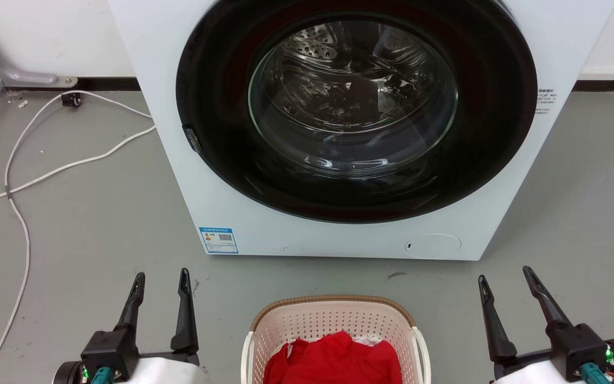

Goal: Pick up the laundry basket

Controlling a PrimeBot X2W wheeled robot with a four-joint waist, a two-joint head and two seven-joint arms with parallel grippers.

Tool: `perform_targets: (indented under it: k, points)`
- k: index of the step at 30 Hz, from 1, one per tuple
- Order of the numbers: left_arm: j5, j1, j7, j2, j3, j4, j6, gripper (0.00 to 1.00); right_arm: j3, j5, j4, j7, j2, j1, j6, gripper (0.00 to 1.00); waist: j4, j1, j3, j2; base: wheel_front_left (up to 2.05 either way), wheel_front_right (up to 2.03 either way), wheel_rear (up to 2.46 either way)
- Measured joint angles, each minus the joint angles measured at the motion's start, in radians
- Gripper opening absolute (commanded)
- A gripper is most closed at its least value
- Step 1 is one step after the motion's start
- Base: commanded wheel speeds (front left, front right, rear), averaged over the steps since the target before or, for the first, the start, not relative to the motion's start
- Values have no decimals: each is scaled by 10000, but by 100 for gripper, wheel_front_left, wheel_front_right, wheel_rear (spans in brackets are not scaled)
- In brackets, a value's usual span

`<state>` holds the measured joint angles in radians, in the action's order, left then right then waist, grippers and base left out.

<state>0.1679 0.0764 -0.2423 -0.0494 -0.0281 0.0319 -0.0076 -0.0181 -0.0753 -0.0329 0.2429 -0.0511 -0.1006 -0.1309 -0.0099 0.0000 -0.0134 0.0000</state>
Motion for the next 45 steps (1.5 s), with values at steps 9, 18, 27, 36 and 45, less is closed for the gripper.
perform_targets:
  k: [9,18,27,36,45]
  points:
    - [-548,77,-159,-2,-31,19,79,100,-12,-491,-10,138,0,-58,0,100,-19,0,26,0,0,0,0]
    - [-755,126,-194,-4,-29,58,117,100,13,-552,-63,203,0,-72,-2,100,-13,0,16,1,0,0,0]
    - [-738,157,-194,-4,-19,84,105,100,17,-360,-92,203,0,-82,-2,100,4,0,-6,0,0,0,0]
    - [-744,166,-194,-4,-15,98,115,100,-8,-311,-125,203,0,-110,-2,100,5,0,8,0,0,0,0]
    - [-713,167,-196,-4,-36,98,115,100,-19,-316,-109,203,0,-114,-2,100,18,0,-78,0,0,0,0]
